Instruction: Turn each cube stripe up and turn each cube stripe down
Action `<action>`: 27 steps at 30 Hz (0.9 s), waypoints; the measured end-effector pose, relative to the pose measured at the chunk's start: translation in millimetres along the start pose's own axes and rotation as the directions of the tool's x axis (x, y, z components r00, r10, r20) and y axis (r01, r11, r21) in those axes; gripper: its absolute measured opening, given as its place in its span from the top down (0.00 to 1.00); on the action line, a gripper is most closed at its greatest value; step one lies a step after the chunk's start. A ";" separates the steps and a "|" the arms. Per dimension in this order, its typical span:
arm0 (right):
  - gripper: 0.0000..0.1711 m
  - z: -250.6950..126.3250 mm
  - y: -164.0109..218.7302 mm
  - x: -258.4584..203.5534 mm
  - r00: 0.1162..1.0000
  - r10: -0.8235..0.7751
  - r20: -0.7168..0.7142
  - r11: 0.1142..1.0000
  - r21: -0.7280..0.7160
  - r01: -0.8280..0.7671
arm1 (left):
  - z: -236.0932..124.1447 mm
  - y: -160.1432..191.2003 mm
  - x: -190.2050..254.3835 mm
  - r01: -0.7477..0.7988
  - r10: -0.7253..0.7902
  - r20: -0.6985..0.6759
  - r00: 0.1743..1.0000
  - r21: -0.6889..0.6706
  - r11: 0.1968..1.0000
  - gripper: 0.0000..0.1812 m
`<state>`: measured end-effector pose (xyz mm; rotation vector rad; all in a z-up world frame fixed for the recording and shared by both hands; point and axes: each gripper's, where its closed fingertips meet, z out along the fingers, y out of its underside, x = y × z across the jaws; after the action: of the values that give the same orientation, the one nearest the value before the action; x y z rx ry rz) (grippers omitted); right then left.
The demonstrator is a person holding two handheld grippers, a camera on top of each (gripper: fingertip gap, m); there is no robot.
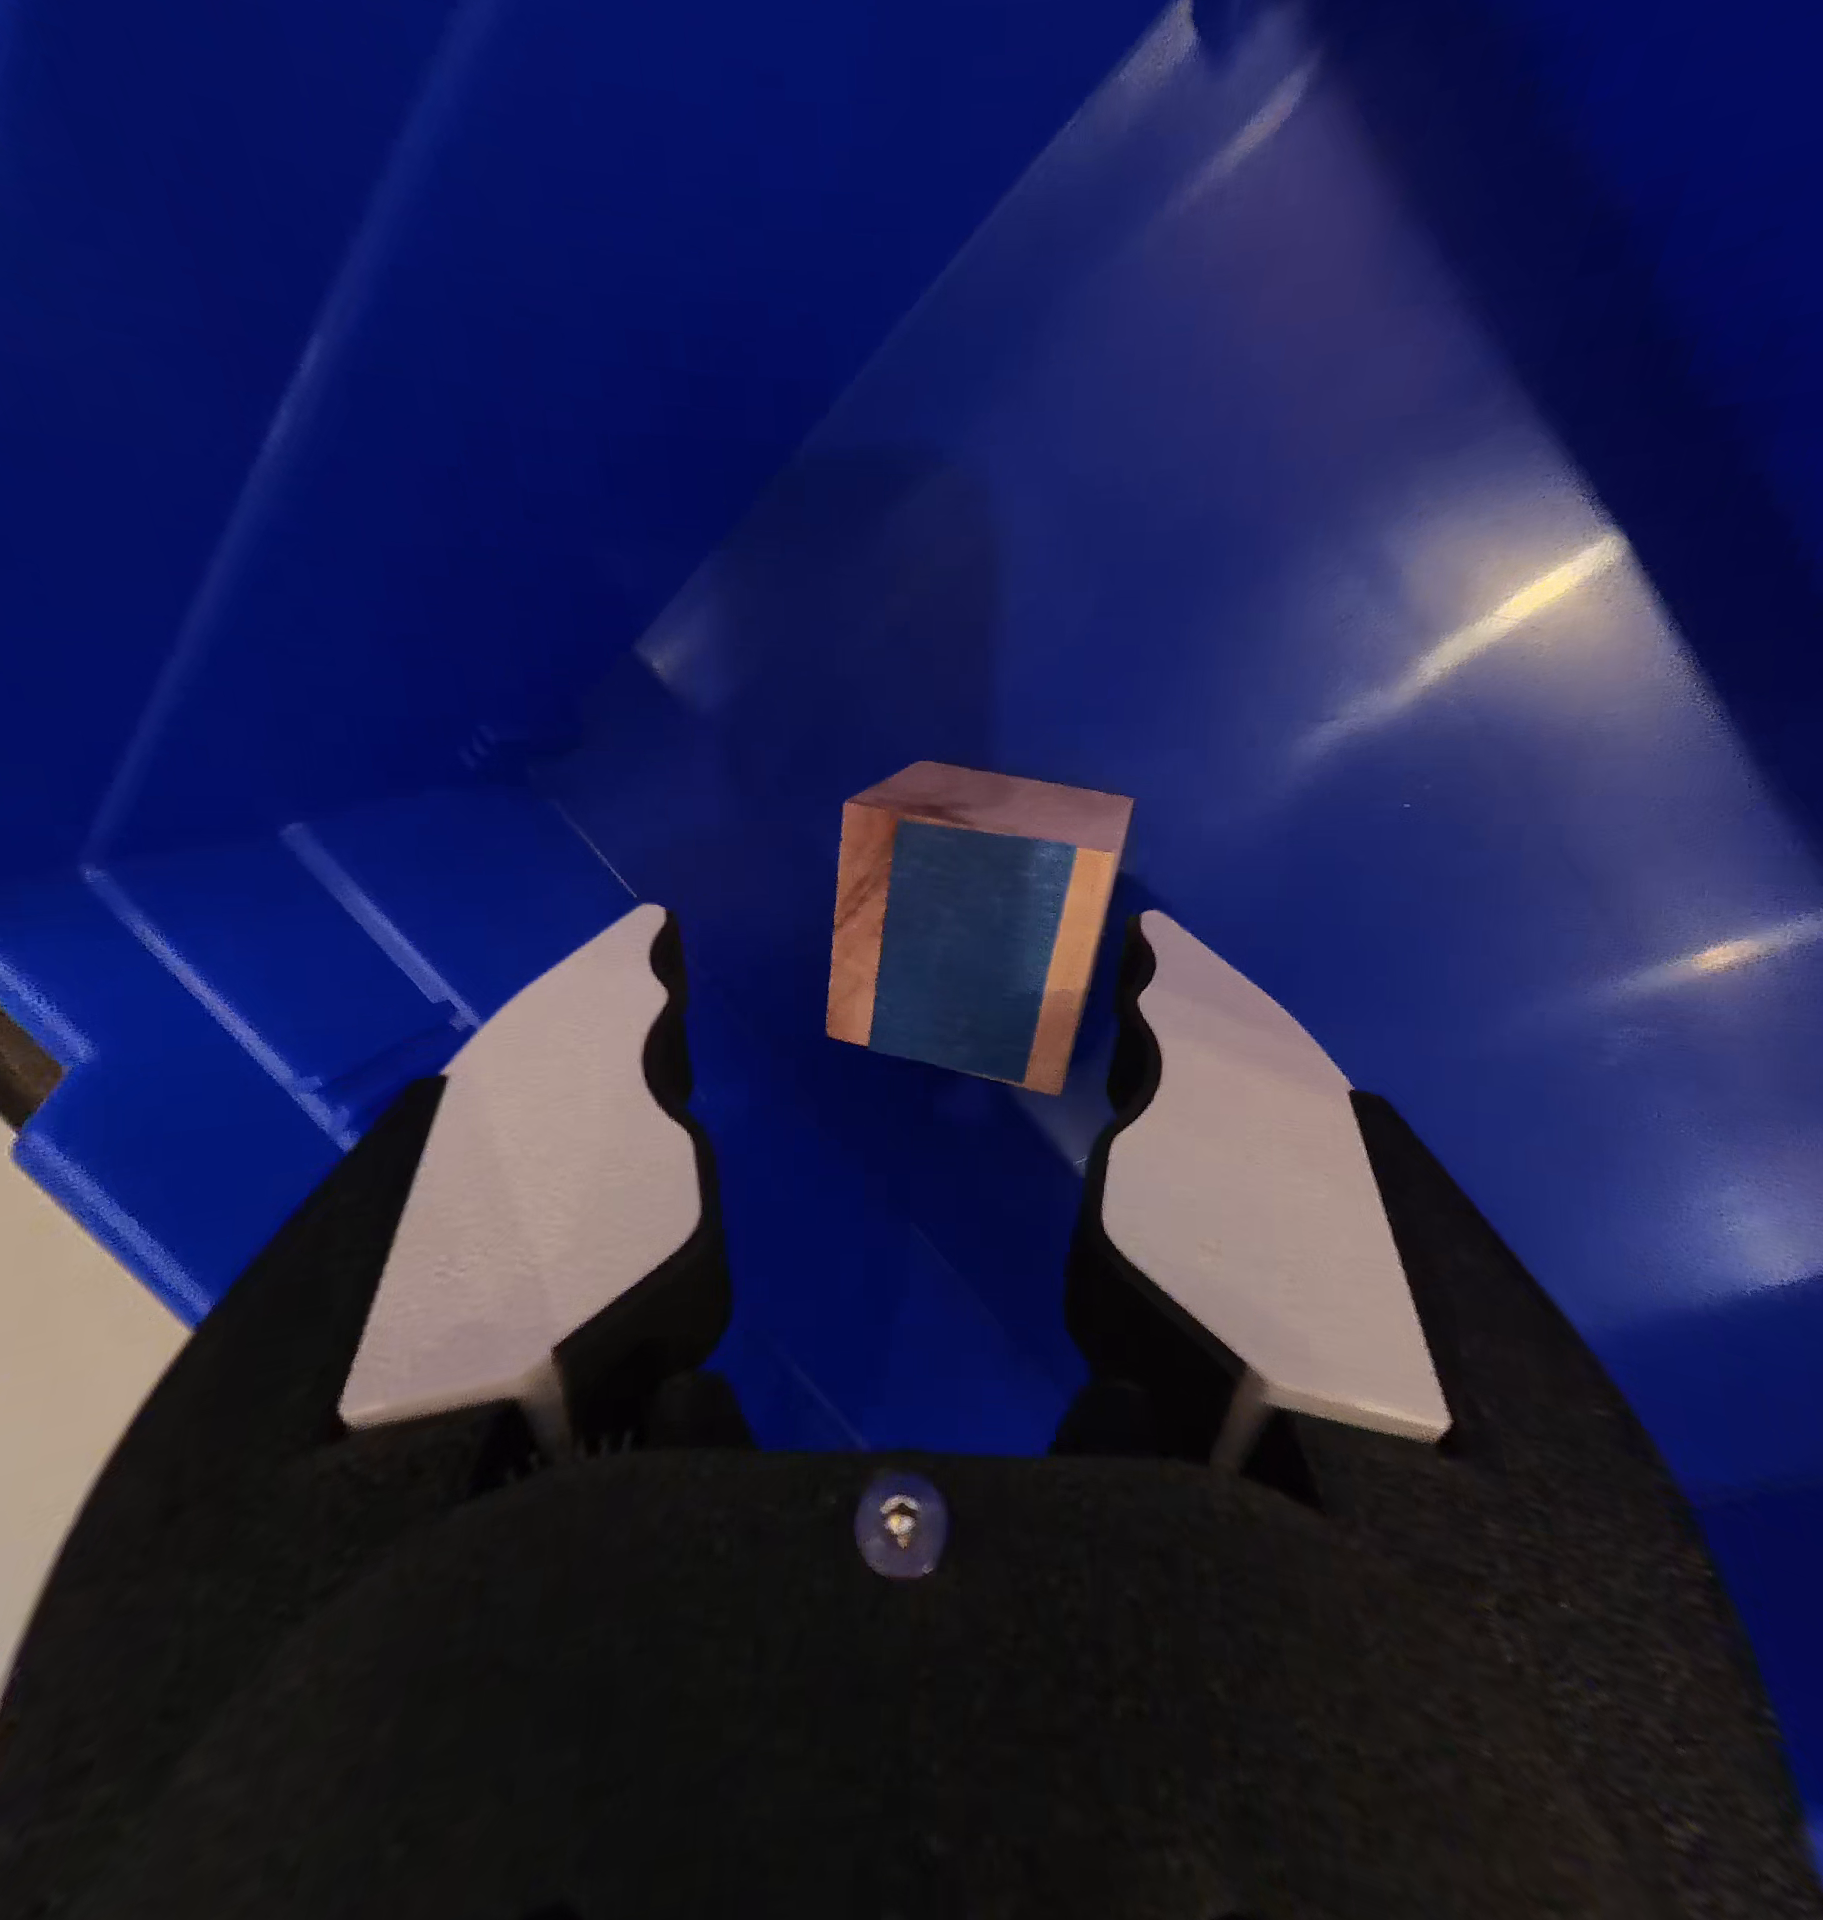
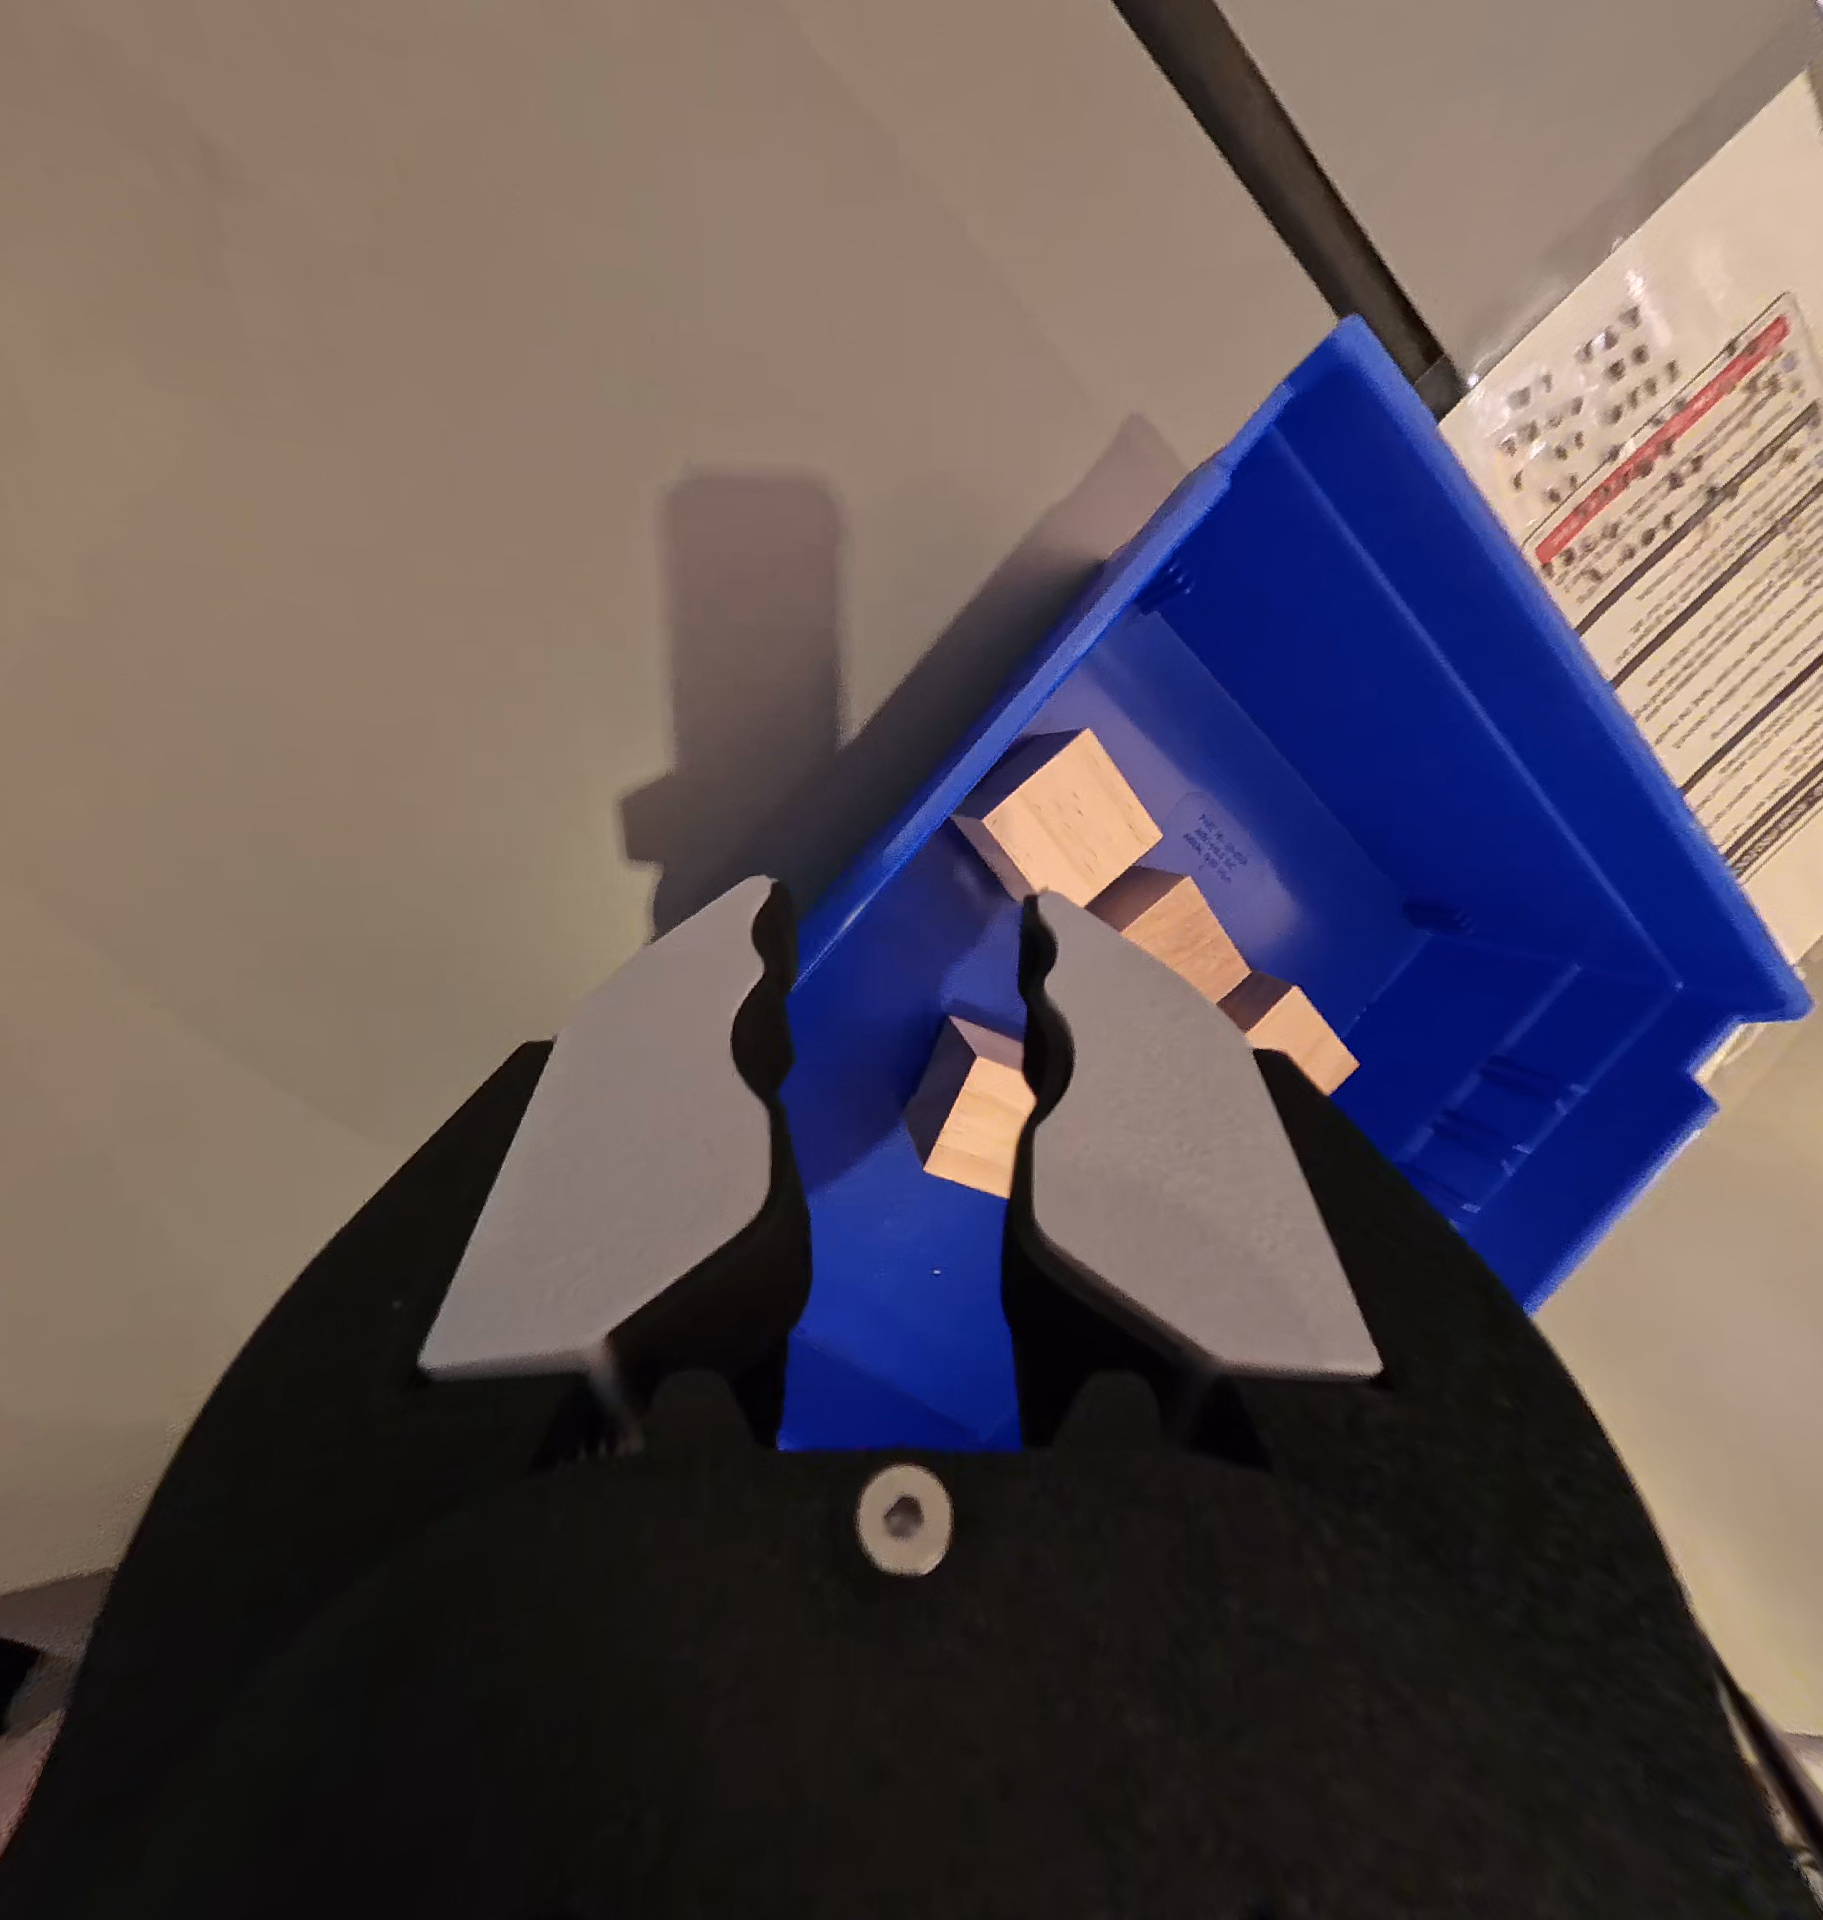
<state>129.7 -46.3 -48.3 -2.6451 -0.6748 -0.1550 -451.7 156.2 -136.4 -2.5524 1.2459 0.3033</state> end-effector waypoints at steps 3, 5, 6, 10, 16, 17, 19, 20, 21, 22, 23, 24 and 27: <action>0.76 -7.4 -11.0 1.9 0.998 -0.025 -0.055 0.999 0.044 0.027 | 3.7 -5.0 2.8 -0.006 0.007 -0.014 1.000 0.018 1.000 0.60; 0.76 -16.1 -22.8 8.9 0.989 -0.035 -0.141 0.994 0.096 0.049 | 4.6 -9.2 6.0 -0.015 0.015 -0.027 1.000 0.030 0.999 0.66; 0.75 -22.0 -29.4 14.1 0.979 -0.038 -0.200 0.990 0.123 0.063 | 4.9 -10.1 8.9 -0.021 0.022 -0.041 0.999 0.029 0.999 0.71; 0.74 -53.5 -61.5 30.9 0.895 -0.011 -0.445 0.957 0.256 0.139 | 3.2 -9.1 10.3 -0.039 0.040 -0.031 0.999 0.012 0.999 0.72; 0.73 -77.2 -95.2 18.5 0.802 0.012 -0.597 0.903 0.351 0.248 | -20.6 -7.6 2.7 -0.005 0.005 0.018 1.000 0.013 1.000 0.73; 0.73 -76.9 -98.0 15.4 0.797 0.008 -0.604 0.900 0.352 0.258 | -28.9 -11.2 1.7 0.002 -0.003 0.024 1.000 0.045 0.999 0.73; 0.73 -75.1 -103.0 9.1 0.797 -0.004 -0.603 0.893 0.357 0.275 | -48.8 -20.6 0.6 0.016 -0.021 0.036 0.999 0.124 0.992 0.73; 0.73 -73.2 -104.9 5.8 0.801 -0.011 -0.599 0.891 0.358 0.280 | -60.2 -26.3 1.3 0.025 -0.032 0.035 0.999 0.169 0.985 0.73; 0.73 -70.7 -106.2 2.5 0.806 -0.021 -0.592 0.891 0.355 0.283 | -72.8 -33.8 4.0 0.034 -0.040 0.022 0.999 0.225 0.974 0.73; 0.73 -68.1 -108.1 -1.4 0.812 -0.031 -0.583 0.889 0.356 0.289 | -87.2 -44.0 8.5 0.048 -0.049 -0.004 0.999 0.297 0.954 0.73; 0.73 -65.4 -111.3 -7.1 0.823 -0.041 -0.566 0.882 0.367 0.296 | -103.2 -55.7 16.6 0.071 -0.054 -0.056 0.997 0.375 0.924 0.73; 0.72 -63.0 -116.5 -15.6 0.840 -0.052 -0.539 0.867 0.392 0.306 | -120.7 -68.0 29.0 0.103 -0.045 -0.136 0.990 0.451 0.887 0.74; 0.69 -61.6 -139.6 -57.4 0.895 -0.131 -0.426 0.773 0.522 0.361 | -183.8 -107.0 79.7 0.236 0.081 -0.419 0.904 0.650 0.723 0.74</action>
<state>11.8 15.3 46.0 -1.8462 -0.7890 -0.4312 -306.9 97.6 28.6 -2.0222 1.0827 -0.6688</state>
